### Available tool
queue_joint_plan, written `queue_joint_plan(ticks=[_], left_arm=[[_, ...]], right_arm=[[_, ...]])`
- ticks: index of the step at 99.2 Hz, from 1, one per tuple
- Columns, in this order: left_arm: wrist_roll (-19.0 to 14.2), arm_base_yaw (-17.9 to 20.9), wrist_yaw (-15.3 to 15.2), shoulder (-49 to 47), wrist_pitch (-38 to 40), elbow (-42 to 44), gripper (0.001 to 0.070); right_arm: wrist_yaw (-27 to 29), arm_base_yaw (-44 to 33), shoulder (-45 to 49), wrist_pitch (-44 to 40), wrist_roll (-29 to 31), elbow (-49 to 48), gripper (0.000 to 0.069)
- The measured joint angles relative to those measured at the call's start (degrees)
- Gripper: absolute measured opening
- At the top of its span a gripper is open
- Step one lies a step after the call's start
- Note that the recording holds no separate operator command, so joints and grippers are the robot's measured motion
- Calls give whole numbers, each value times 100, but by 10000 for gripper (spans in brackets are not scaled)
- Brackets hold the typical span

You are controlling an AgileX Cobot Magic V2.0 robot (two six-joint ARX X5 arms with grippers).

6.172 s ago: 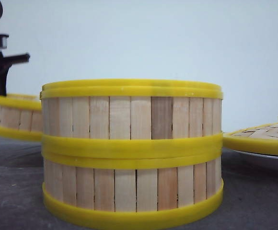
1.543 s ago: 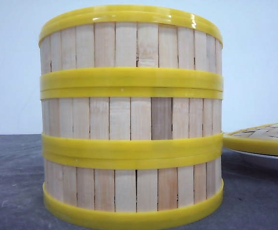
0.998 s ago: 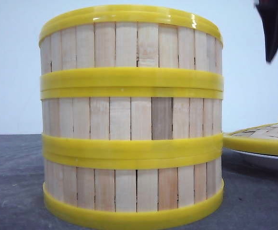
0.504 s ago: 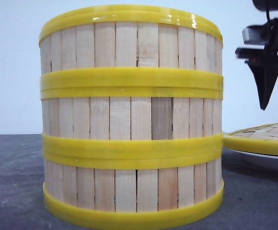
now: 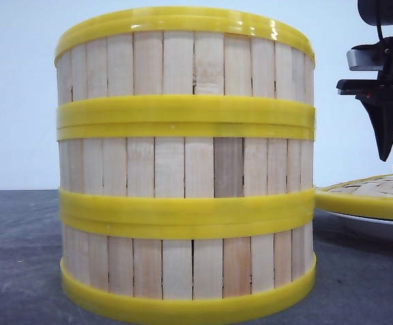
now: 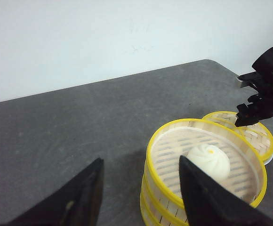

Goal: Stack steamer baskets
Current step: 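Move the right gripper to the woven lid and grasp its center hub, then lift the woven lid with the right gripper over the stack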

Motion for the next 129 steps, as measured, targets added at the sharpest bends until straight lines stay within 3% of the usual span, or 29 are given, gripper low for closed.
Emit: queue_joint_plan(ticks=[23, 56, 99, 129], left_arm=[[0, 0, -2, 0, 0, 0, 300], [0, 0, 0, 0, 0, 0, 300], [0, 0, 0, 0, 20, 0, 300], [0, 0, -2, 0, 20, 0, 300]], right_arm=[[-4, -31, 240, 24, -66, 0, 233], [-11, -31, 286, 153, -77, 0, 60], [-13, -31, 208, 153, -105, 0, 56], [-85, -31, -802, -81, -306, 507, 56]])
